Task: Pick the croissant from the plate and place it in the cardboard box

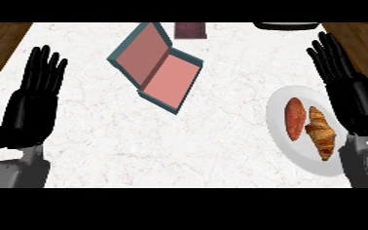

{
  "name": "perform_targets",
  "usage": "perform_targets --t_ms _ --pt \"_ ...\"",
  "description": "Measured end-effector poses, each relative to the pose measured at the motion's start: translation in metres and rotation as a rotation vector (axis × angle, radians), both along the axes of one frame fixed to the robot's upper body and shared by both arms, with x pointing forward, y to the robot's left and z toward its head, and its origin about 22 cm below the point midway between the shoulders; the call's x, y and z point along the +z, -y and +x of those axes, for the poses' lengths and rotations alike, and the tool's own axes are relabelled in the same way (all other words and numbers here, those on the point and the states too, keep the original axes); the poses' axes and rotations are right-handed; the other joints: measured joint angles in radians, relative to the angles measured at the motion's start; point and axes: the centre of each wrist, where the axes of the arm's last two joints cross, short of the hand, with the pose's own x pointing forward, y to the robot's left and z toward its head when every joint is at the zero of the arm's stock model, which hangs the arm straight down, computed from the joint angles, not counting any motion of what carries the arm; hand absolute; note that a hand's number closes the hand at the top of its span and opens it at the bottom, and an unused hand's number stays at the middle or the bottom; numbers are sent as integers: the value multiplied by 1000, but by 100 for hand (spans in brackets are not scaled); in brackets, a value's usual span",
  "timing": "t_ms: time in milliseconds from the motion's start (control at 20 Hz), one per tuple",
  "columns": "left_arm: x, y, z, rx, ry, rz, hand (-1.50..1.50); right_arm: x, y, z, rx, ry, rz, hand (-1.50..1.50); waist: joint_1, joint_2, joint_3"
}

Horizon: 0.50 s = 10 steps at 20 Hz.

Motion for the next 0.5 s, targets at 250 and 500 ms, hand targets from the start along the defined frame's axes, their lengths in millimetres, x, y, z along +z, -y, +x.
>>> perform_targets --t_ms 250,500 --pt "-20 -28 -13 72 -138 176 0 -9 59 -38 -261 157 -47 -150 -62 20 34" --pt "-45 -53 -33 133 -312 318 0 -30 114 -78 -688 280 -10 -150 -153 23 58"
